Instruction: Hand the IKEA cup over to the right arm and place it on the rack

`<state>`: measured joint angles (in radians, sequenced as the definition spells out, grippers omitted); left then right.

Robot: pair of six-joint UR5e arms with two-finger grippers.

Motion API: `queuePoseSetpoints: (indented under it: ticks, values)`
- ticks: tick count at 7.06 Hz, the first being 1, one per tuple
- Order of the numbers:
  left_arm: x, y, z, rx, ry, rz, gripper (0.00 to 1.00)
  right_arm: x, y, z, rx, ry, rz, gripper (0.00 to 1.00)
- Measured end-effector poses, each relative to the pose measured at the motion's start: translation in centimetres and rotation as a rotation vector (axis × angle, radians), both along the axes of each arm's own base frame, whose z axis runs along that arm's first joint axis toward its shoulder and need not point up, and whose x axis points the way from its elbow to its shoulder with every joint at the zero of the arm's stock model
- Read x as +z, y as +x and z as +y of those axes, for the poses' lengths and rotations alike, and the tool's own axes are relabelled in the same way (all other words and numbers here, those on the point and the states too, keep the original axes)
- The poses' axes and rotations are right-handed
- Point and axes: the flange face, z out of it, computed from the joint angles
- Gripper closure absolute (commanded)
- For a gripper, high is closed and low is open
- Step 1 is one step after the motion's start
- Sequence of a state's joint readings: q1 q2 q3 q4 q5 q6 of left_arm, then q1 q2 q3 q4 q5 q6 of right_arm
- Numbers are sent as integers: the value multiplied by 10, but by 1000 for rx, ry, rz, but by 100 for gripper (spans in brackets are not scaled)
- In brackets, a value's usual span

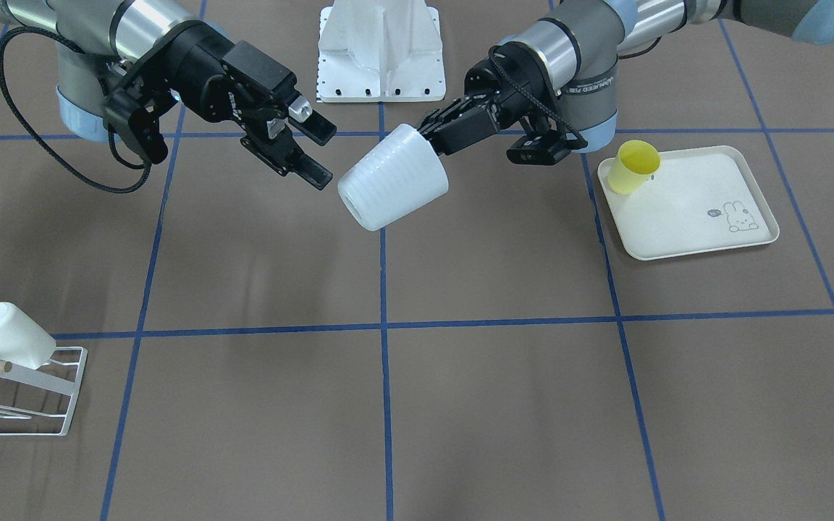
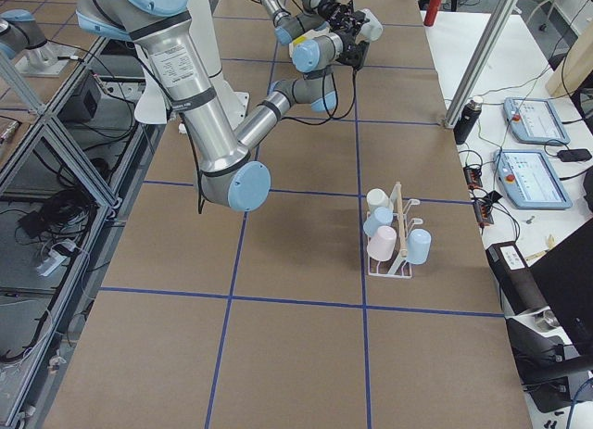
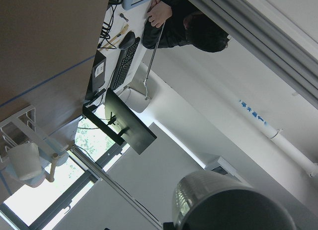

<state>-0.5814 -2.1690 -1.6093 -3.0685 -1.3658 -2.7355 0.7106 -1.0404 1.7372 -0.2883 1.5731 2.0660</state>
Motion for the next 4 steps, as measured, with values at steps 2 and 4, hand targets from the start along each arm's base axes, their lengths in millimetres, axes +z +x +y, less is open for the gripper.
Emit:
queuePoseSetpoints:
  ticks: [2,4]
  values:
    - [-8,4,4,8,6,11,100,2,-4,0,-4,-3,4,0]
    - [-14,12,11,17,7,22,100,2,-5,1,-6,-3,5,0]
